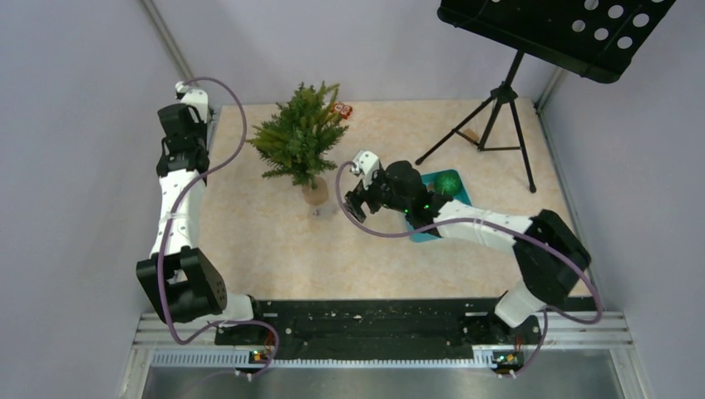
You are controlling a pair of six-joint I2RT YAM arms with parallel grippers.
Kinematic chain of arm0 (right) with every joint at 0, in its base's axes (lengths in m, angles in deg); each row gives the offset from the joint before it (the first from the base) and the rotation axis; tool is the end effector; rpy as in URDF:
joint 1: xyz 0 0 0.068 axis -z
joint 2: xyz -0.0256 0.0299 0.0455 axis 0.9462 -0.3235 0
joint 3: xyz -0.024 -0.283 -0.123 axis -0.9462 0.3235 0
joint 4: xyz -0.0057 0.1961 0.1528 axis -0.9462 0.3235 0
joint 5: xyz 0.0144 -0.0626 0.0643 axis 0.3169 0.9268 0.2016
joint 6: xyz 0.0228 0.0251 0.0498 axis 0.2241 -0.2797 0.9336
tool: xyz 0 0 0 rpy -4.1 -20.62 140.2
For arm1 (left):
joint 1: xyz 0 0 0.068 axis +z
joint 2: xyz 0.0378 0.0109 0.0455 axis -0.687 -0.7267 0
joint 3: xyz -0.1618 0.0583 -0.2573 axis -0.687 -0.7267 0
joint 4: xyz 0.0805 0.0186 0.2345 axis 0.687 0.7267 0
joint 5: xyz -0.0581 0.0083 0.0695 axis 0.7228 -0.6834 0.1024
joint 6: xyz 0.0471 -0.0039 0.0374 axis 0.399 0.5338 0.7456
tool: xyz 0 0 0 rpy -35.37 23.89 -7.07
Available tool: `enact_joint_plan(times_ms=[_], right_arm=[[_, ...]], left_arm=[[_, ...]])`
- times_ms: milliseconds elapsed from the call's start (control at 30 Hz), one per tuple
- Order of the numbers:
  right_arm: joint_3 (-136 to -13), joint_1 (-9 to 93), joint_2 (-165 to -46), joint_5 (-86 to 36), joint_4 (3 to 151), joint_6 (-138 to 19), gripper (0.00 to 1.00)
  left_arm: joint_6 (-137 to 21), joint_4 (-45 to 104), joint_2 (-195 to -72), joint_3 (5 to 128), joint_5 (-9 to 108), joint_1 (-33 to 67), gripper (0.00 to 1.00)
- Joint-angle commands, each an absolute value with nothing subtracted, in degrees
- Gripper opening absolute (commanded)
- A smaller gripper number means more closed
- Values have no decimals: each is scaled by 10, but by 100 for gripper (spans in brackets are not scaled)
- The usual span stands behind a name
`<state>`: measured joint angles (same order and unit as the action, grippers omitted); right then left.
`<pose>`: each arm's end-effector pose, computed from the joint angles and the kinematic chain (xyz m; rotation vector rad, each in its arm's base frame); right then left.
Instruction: Decorate the small christmas tree
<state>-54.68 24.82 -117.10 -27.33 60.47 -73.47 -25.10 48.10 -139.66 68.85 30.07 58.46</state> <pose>0.2477 0.2702 0.2799 -0.9922 1.7216 0.6158 0.3052 0.0913 0.3995 -0.0255 2.0147 0.6040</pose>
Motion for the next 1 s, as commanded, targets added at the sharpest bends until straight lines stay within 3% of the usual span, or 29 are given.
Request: enact_joint_plan(times_ms=[0, 267, 567, 967], right_arm=[[-544, 252, -1048, -272, 629, -731, 88], [-676, 252, -999, -233, 643, -685, 90], [-855, 245, -1174, -111, 522, -587, 90], [-1034, 187, -1325, 38, 575, -662, 92]], left_arm=[[-250, 438, -1404, 697, 301, 577, 0], [-251, 436, -1431, 730, 295, 553, 0], [-284, 474, -1473, 818, 314, 548, 0], [-268, 460, -1458, 785, 323, 542, 0]])
